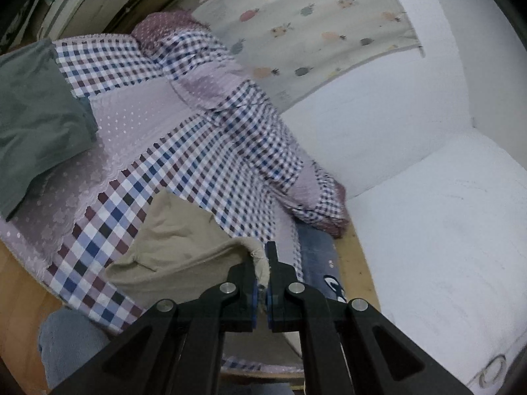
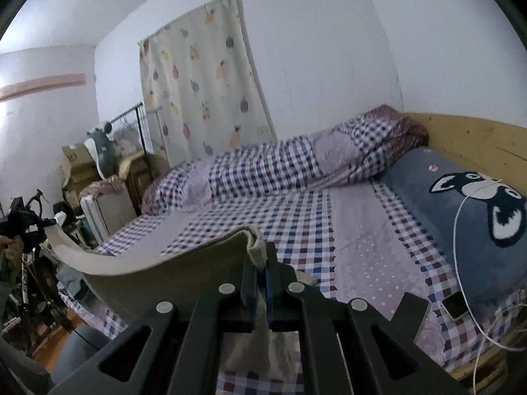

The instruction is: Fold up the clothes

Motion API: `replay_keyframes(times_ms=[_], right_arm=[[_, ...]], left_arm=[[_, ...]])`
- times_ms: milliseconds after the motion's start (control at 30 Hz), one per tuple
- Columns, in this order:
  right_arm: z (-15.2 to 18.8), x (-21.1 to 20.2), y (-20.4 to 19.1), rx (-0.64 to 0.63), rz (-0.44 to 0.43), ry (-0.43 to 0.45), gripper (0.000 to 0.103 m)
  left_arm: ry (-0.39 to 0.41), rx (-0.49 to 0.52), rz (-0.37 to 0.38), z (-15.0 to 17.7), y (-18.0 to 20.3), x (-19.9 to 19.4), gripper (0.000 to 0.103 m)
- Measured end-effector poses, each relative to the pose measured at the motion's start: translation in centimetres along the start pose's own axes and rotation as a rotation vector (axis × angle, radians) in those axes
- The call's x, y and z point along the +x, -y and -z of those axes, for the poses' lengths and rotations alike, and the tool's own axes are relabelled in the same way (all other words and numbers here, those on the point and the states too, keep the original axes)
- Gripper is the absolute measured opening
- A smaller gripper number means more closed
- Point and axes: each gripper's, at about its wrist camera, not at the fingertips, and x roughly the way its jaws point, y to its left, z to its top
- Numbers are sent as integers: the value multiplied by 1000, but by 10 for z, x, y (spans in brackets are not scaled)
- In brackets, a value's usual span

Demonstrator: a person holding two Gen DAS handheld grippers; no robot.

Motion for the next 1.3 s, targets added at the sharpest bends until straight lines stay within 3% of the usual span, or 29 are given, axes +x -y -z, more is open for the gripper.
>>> replay_keyframes(times_ms=[167, 400, 700, 900, 1300], right_arm=[[-21, 72, 13, 0, 12, -89, 2], [-36, 197, 49, -2, 21, -246, 2], [20, 401, 112, 5, 93, -574, 2], [36, 463, 139, 39, 116, -638, 2], [61, 527, 160, 63, 182, -720, 3]], left_arm=[[-26, -17, -74, -35, -6, 55, 1], [-97, -61, -228, -87, -31, 168, 1], [-184, -171, -464, -120, -119, 343, 1], [-218, -176, -557, -123, -154, 407, 1], [-232, -74, -589, -136, -165, 470, 2]])
